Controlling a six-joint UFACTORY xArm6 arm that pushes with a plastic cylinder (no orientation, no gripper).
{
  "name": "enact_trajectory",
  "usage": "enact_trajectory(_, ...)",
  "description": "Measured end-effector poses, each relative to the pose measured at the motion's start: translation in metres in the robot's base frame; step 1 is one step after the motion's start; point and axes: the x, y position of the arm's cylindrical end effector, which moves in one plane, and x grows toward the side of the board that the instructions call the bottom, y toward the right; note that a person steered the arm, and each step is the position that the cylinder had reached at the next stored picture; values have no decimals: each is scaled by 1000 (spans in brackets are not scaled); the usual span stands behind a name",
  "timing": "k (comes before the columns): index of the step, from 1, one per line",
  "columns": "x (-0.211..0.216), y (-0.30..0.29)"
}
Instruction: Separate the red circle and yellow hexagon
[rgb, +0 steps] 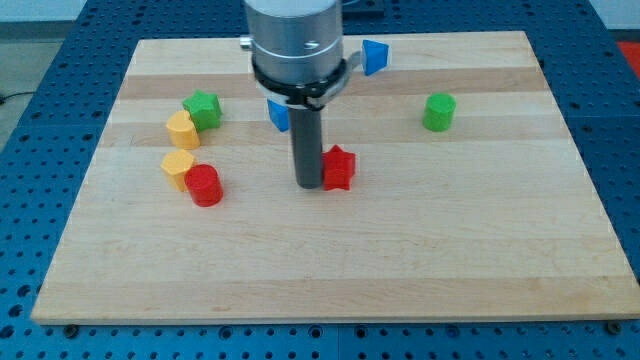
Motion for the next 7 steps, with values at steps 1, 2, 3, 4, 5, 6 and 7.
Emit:
enact_trajectory(1, 0, 9)
enact_trajectory(2, -7, 4)
enact_trajectory(3, -18, -28)
enact_trajectory(4, -28, -78)
enact_trajectory(5, -28, -121)
enact_trajectory(6, -9, -156)
enact_trajectory(7, 24, -157)
